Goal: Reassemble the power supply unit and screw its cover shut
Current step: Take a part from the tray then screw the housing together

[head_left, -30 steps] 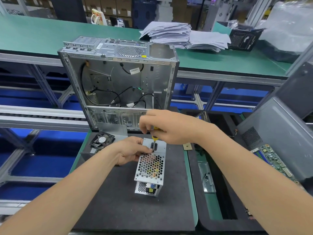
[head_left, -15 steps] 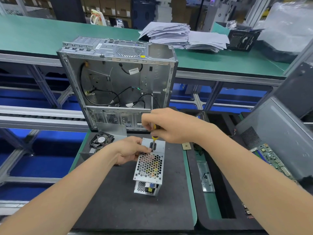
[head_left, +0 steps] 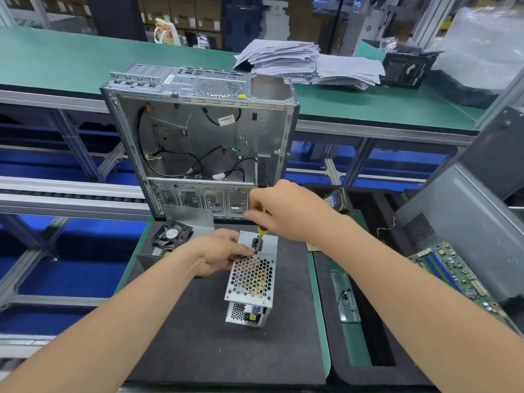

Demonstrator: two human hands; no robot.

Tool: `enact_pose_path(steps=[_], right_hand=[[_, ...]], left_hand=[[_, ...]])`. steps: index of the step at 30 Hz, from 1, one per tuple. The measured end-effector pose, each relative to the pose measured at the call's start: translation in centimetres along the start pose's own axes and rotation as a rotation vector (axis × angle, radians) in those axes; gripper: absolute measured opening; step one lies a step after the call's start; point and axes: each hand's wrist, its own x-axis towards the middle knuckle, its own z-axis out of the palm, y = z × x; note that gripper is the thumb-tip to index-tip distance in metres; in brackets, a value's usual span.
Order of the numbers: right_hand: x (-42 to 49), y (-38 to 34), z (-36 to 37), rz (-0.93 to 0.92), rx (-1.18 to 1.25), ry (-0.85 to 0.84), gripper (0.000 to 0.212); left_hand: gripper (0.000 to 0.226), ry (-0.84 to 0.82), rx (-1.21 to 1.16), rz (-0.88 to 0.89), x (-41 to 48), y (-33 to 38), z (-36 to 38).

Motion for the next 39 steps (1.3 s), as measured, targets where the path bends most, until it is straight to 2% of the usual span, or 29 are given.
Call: enact_pose_path(steps=[2,4,6,8,11,13,15,17,19,21,22,23,25,29,31,33,35,37,39], right_hand=[[-0.1,-0.2,0.5,0.040,-0.046,0.052,0.038],[-0.3,0.0,0.1,-0.047,0.014,0.041,0.030],[-0.7,0.3,-0.6,-0.179,0.159,-0.068,0.014],[-0.8,0.5,-1.1,-0.273,0.204,-0.139,0.022],[-0.8,0.1,-0.9,-0.221,0.116,-0.049,0.013],[-0.5,-0.4,-0.3,-0.089,0.029,0.012,0.024],[-0.2,-0.7,0.1,0.073,-0.065,0.046,0.035],[0.0,-0.6,0.0,0.136,-0.197,0.069,0.049],[-0.2,0.1,-0.3,0.056,-0.227,0.033,0.047],[-0.6,0.8,-1.0,-0.155,-0.038,-0.080,0.018],[-0.8,1.1,-1.3,-0.234,0.060,-0.150,0.011],[-0.9,1.3,-1.3,-0.277,0.135,-0.181,0.014],[-0.6,1.1,-1.0,-0.210,0.132,-0.145,0.006],[-0.1,0.6,0.7,0.039,-0.034,0.021,0.036],[-0.3,0.8,0.4,-0.050,-0.024,0.013,0.033],[-0.7,0.9,-0.7,-0.228,0.119,-0.116,0.021],[-0.8,1.1,-1.3,-0.327,0.215,-0.180,0.024],[-0.7,0.7,-1.1,-0.288,0.184,-0.101,0.015],[-0.3,0.2,0.0,-0.176,0.073,0.018,0.022]], left_hand=[[0.027,0.003,0.001,-0.001,0.0,-0.1,0.0],[0.017,-0.007,-0.010,0.003,0.2,-0.2,-0.1],[0.008,-0.010,-0.007,0.003,0.4,-0.2,-0.3],[0.012,-0.003,0.018,0.004,0.6,-0.2,-0.3],[0.012,-0.006,0.032,0.005,0.8,-0.3,-0.2],[0.015,-0.005,0.026,0.008,0.7,-0.3,-0.2],[0.007,-0.021,0.018,0.007,0.5,-0.2,-0.1],[0.022,-0.021,0.004,0.004,0.4,-0.2,-0.1],[0.023,-0.011,0.000,0.007,0.3,-0.2,-0.1],[0.017,-0.014,0.000,0.012,0.4,-0.2,0.0],[0.014,-0.017,0.006,0.015,0.4,-0.2,0.0],[0.012,-0.019,0.012,0.018,0.4,-0.2,0.0],[0.008,-0.018,0.020,0.019,0.6,-0.1,-0.1],[0.009,-0.033,0.009,0.022,0.4,0.0,-0.1],[0.012,-0.030,0.013,0.025,0.3,0.0,-0.2],[0.011,-0.016,0.043,0.028,0.3,-0.1,-0.3],[0.014,-0.007,0.057,0.030,0.4,0.0,-0.3],[0.014,0.007,0.074,0.025,0.5,0.0,-0.3],[0.013,0.013,0.077,0.020,0.5,0.0,-0.2]])
